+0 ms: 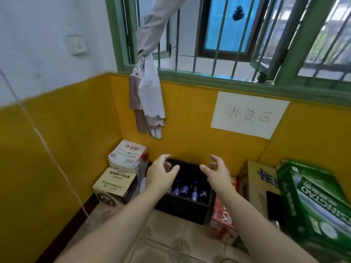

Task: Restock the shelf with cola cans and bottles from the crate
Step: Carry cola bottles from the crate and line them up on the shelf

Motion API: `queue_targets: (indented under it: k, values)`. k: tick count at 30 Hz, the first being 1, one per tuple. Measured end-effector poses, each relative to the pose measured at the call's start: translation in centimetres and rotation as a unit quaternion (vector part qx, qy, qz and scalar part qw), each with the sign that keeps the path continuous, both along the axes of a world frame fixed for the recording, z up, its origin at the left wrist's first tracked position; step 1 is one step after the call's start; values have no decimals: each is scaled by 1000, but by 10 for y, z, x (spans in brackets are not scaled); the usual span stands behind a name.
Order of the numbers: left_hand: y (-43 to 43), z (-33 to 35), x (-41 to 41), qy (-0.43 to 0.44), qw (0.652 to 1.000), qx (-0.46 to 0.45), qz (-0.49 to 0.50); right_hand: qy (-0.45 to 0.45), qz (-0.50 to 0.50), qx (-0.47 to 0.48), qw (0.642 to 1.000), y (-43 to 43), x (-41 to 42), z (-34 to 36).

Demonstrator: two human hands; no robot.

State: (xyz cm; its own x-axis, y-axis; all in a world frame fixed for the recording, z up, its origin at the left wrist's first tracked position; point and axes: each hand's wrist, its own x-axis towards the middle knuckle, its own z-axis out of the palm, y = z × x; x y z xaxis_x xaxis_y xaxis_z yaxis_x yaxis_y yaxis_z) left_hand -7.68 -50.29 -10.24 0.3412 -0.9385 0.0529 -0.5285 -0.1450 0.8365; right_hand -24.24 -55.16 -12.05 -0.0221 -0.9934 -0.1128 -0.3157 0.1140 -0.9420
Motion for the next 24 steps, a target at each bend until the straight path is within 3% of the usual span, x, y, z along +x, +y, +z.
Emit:
queue_targets:
  k: [16, 24]
  values:
    - [-300, -127, 94, -9, 978, 171, -122, 39, -93, 165, 981, -246, 54, -139]
    - [-347, -233, 110, 21, 959, 261, -109, 57, -44, 267, 961, -299, 77, -233]
